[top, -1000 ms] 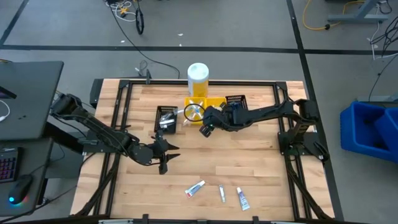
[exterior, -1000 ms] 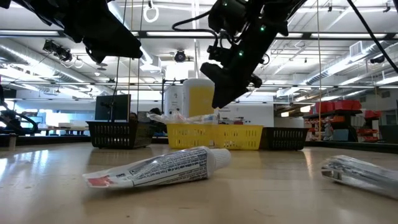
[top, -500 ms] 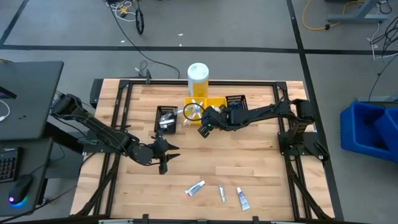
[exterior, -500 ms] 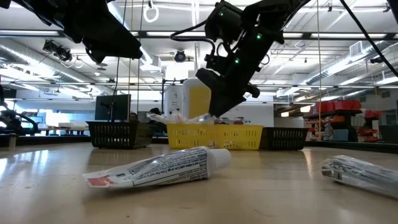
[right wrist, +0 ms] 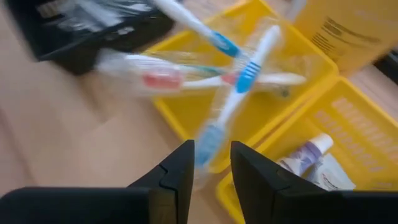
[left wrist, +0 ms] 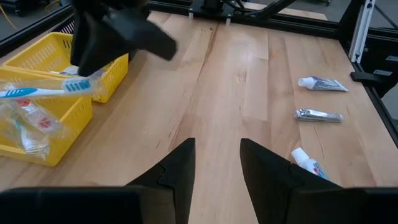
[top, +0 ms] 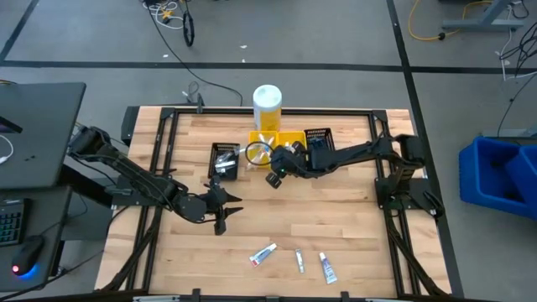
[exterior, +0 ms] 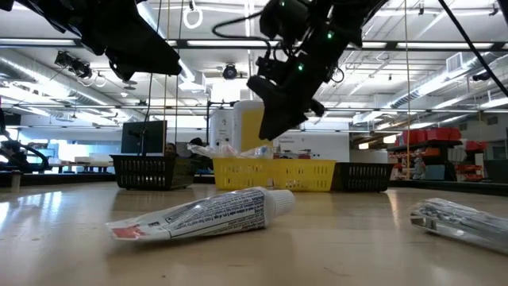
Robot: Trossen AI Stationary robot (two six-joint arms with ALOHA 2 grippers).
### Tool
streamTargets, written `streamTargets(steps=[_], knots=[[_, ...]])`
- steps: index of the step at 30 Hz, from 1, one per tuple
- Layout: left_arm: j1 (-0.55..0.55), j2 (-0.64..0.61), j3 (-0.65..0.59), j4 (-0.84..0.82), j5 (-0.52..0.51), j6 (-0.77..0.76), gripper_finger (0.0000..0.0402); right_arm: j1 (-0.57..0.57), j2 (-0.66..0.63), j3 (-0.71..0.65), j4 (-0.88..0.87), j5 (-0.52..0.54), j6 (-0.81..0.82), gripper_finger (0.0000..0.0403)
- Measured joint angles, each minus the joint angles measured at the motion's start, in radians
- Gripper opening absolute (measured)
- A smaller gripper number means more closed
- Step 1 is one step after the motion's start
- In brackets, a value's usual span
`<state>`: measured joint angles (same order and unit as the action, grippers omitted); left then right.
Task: Pick & Place Travel size toiletries
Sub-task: Put the blue toothbrush into the left yellow bin, then put the white toothpaste into the right yellow bin
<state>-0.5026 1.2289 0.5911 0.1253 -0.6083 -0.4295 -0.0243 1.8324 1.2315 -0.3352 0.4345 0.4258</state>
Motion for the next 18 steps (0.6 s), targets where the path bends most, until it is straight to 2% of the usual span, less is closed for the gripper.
streamTargets(steps=[5,11,13,18], knots=[[0.000,0.000,0.000,0.000,0.000,0.004,0.0134,0.065,-0.003,0.041,-0.050,0.000,-0.047,0.0135],[0.000,0.000,0.000,0.000,0.000,0.003,0.0134,0.175,-0.003,0.100,-0.154,-0.033,-0.023,0.0172],[0.000,0.000,0.000,0.001,0.000,0.001,0.0134,0.211,-0.003,0.112,-0.155,-0.084,-0.019,0.0178],[0.000,0.000,0.000,0.001,0.000,0.000,0.0134,0.294,-0.003,0.116,-0.156,-0.310,-0.069,0.0176]])
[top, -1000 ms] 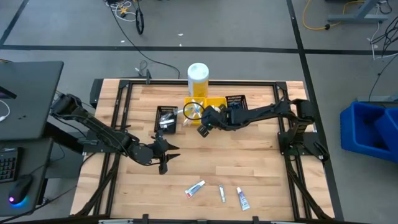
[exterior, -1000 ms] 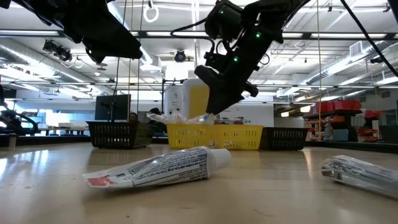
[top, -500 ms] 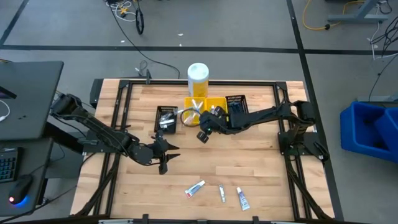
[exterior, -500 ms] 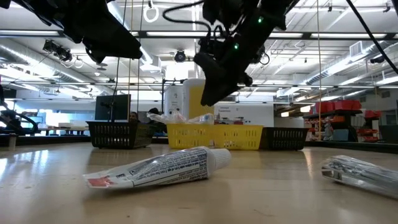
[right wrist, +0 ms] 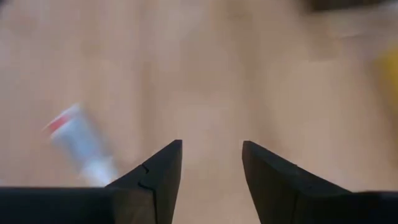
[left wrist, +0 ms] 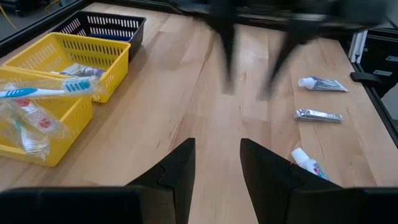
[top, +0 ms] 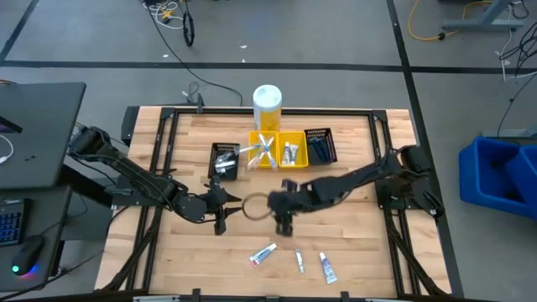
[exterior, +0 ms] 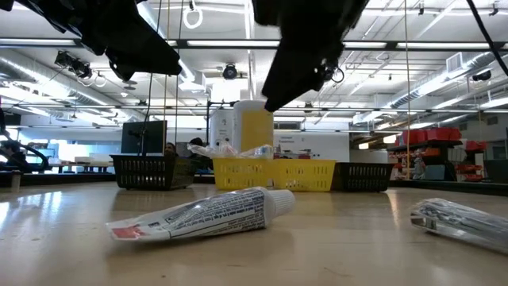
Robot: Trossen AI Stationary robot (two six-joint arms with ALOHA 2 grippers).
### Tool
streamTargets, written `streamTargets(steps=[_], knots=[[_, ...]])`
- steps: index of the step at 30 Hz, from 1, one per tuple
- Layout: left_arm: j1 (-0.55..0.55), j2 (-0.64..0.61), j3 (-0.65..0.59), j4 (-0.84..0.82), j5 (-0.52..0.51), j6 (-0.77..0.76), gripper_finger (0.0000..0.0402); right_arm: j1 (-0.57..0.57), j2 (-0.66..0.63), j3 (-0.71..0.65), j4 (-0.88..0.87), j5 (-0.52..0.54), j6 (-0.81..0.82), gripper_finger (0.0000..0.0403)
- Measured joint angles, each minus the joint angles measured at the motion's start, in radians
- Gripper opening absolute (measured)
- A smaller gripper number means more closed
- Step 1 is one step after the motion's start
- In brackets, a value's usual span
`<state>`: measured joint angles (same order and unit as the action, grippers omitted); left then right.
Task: Pick & Place Travel size toiletries
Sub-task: Put the white toothpaste into the right yellow bin
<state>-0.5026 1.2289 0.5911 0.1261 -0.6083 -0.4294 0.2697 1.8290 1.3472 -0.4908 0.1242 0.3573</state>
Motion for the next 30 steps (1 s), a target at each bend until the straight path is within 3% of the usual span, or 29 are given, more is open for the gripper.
streamTargets(steps=[4,9,19,30], knots=[[0.000,0.000,0.000,0.000,0.000,0.000,0.0134,0.069,0.000,0.000,0.002,-0.077,-0.029,0.0169],[0.000,0.000,0.000,0.012,0.000,0.006,0.0134,0.137,0.003,0.000,0.060,-0.047,-0.062,0.0165],[0.000,0.000,0.000,0.192,0.000,0.180,0.0134,0.170,0.004,0.000,0.207,0.037,-0.148,0.0163],[0.000,0.000,0.001,0.291,0.000,0.345,0.0134,0.203,0.004,0.000,0.174,0.020,-0.104,0.0168]])
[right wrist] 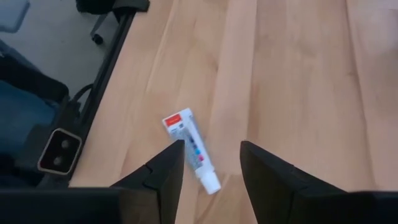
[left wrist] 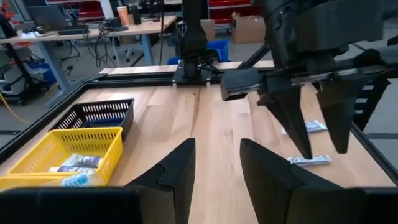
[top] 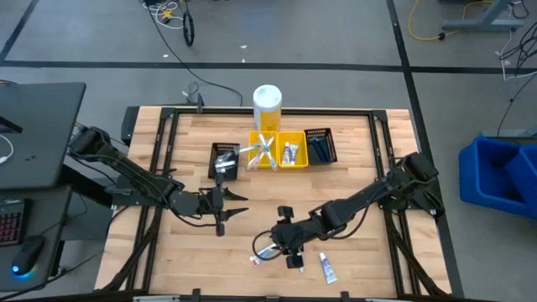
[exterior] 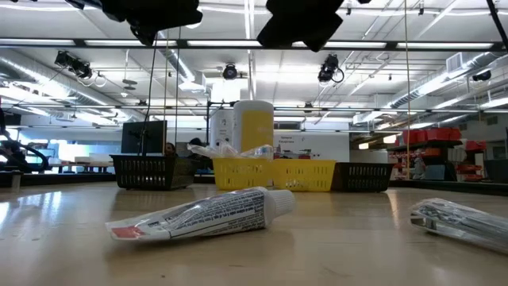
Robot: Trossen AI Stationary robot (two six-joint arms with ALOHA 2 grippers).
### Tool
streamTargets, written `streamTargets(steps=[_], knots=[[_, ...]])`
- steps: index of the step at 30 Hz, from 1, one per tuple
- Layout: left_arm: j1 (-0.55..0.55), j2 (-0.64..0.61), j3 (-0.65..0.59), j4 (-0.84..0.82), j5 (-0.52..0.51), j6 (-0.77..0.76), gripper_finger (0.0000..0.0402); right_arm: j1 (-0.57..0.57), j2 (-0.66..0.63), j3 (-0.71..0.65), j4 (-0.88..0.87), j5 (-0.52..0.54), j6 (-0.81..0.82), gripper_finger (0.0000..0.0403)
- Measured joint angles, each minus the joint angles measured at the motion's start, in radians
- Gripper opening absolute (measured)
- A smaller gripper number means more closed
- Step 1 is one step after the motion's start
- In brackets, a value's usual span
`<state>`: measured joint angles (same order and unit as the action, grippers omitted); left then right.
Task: Pick & Place Travel size toiletries
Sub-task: Put the white toothpaste into the right yellow bin
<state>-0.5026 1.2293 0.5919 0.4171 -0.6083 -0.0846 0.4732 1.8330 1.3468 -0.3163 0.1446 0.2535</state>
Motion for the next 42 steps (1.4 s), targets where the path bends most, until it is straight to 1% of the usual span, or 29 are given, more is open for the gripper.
streamTargets(steps=[3,7,11,13,16,20,24,27,30,32,38,42], knots=[[0.000,0.000,0.000,0.001,0.000,-0.012,0.0134,0.009,0.013,0.000,0.001,0.001,0.010,0.0179],[0.000,0.000,0.000,0.002,0.000,-0.014,0.0134,0.018,0.058,0.000,0.005,-0.001,0.064,0.0200],[0.000,0.000,0.000,0.002,0.000,-0.014,0.0134,0.029,0.099,-0.001,0.004,-0.043,0.121,0.0217],[0.000,0.000,0.000,0.002,0.000,-0.014,0.0134,0.044,0.113,-0.001,0.005,-0.045,0.129,0.0220],[0.000,0.000,0.000,0.001,0.000,-0.018,0.0134,0.065,0.125,-0.001,0.001,-0.044,0.088,0.0221],[0.000,0.000,0.000,0.001,0.000,-0.060,0.0134,0.073,0.126,-0.001,0.019,-0.037,0.067,0.0216],[0.000,0.000,0.000,0.001,0.000,-0.086,0.0134,0.069,0.126,-0.006,0.017,0.008,-0.011,0.0212],[0.000,0.000,0.000,0.001,0.000,-0.096,0.0134,0.056,0.125,-0.034,0.089,0.039,-0.064,0.0212],[0.000,0.000,0.000,0.002,0.000,-0.111,0.0134,0.033,0.131,-0.079,0.222,0.012,-0.085,0.0217],[0.000,0.000,0.000,0.001,0.000,-0.118,0.0134,0.021,0.146,-0.104,0.273,0.012,-0.094,0.0223],[0.000,0.000,0.000,0.000,0.000,-0.119,0.0134,0.001,0.211,-0.126,0.344,-0.051,-0.114,0.0242],[0.000,0.000,0.000,0.000,0.000,-0.096,0.0134,-0.003,0.250,-0.125,0.365,-0.052,-0.166,0.0254]])
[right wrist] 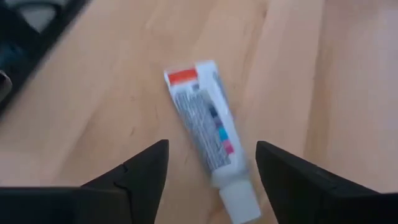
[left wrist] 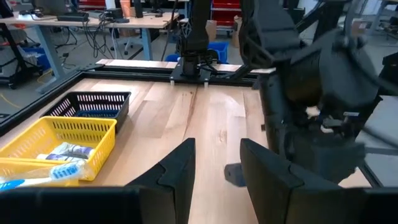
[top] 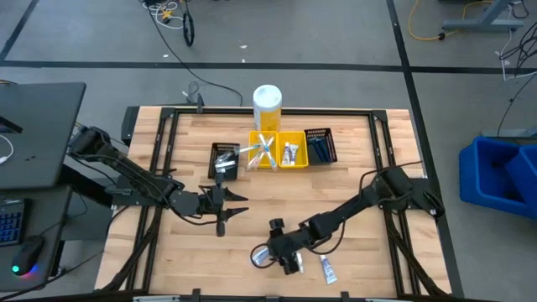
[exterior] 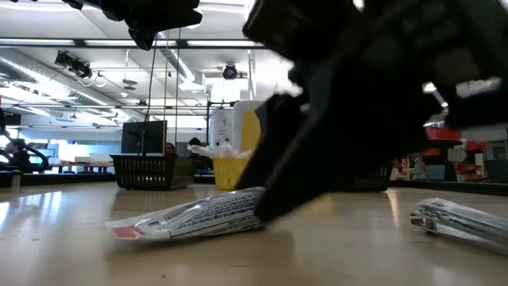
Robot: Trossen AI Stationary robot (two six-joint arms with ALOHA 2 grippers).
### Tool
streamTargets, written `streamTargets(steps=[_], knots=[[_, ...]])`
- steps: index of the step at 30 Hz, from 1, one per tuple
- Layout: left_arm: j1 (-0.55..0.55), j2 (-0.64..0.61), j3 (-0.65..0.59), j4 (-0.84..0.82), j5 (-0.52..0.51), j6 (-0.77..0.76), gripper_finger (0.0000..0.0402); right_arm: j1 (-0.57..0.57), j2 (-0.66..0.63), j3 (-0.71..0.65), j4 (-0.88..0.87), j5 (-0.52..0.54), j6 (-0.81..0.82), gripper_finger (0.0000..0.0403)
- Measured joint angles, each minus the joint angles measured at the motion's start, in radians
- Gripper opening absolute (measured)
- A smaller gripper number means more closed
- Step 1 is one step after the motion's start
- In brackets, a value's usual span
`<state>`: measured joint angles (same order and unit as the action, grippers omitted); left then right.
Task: Pick & Place Travel size toiletries
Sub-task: Put the white toothpaste into the right yellow bin
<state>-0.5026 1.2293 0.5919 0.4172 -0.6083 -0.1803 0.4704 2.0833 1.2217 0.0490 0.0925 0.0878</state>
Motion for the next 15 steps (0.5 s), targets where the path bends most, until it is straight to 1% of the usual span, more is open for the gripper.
streamTargets(steps=[7,10,15], knots=[[0.000,0.000,0.000,0.000,0.000,0.001,0.0134,-0.014,0.028,0.002,-0.005,-0.019,0.004,0.0263],[0.000,0.000,0.000,-0.001,0.000,0.001,0.0134,-0.015,0.028,0.002,-0.002,-0.018,0.018,0.0251],[0.000,0.000,-0.001,-0.001,0.000,0.006,0.0134,-0.016,0.029,0.002,-0.001,-0.032,0.021,0.0217]])
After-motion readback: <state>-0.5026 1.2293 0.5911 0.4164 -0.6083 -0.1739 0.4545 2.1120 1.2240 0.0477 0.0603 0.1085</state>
